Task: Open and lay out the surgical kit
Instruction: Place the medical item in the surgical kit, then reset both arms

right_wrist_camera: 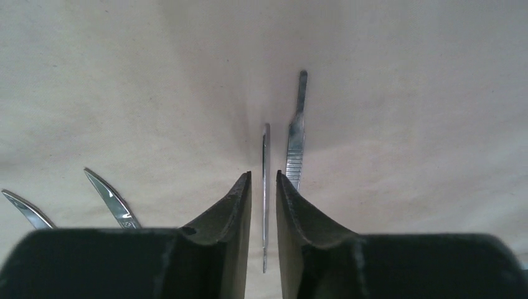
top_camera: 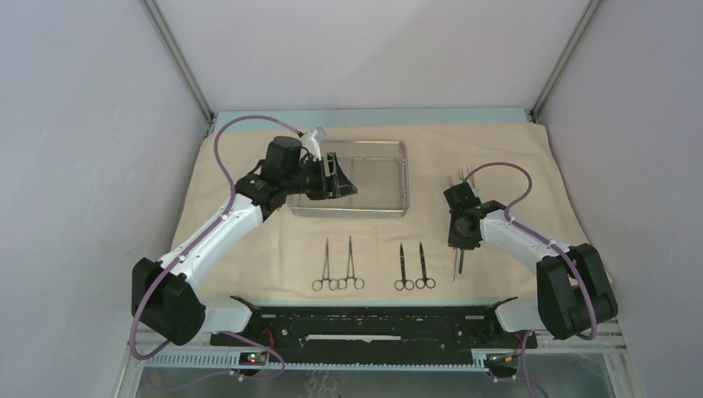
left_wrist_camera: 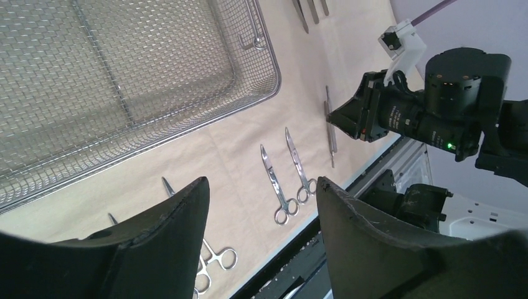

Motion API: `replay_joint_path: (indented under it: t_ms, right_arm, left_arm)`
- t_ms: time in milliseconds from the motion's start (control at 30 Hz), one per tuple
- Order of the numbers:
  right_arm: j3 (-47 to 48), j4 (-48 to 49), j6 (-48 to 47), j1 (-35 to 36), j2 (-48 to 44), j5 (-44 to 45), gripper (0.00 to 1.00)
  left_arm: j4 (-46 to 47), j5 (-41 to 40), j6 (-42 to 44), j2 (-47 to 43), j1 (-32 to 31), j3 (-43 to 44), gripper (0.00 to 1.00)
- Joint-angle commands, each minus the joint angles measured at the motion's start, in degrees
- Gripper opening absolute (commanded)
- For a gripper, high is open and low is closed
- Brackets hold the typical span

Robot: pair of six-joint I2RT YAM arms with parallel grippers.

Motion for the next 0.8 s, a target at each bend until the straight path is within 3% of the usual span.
replay_joint_path:
  t_ms: [0,33,67,367,433,533,767]
  right_arm:
    - [3.23,1.97,0.06,-0.19,-1.11,1.09,0.33]
    - [3.72,2.03,-0.14,-0.18,-1.21,0.60,0.34]
    - [4.21,1.99,-0.31,-0.19,-1.22,0.20,0.36]
    - [9.56,1.49,-1.70,-0.19,-8.04,-4.19,0.55]
    - [10.40,3.53,-2.14,-0.15,-10.95,-7.72,0.69]
    - [11.43,7.57,-2.90,0.05,-14.94,-10.87,0.98]
    - [12.51,16.11,-4.42,0.01,-21.12,-14.59,1.00]
  left_arm:
    - [2.18,-4.70,0.29,-2.64,-0.18,-0.59,0.70]
    - [2.43,-5.32,0.28,-2.91,-0.18,-0.91,0.80]
    - [2.58,-6.24,0.36,-3.10,-0.18,-1.17,0.83]
    - [1.84,-16.64,2.86,-6.68,-0.18,-1.23,0.94]
    - [0.36,-18.59,3.62,-7.28,-0.18,0.06,0.99]
    - [-2.30,-22.31,4.43,-7.14,-0.18,2.33,1.00]
    - [-1.11,-27.66,4.80,-9.81,-0.09,1.02,1.00]
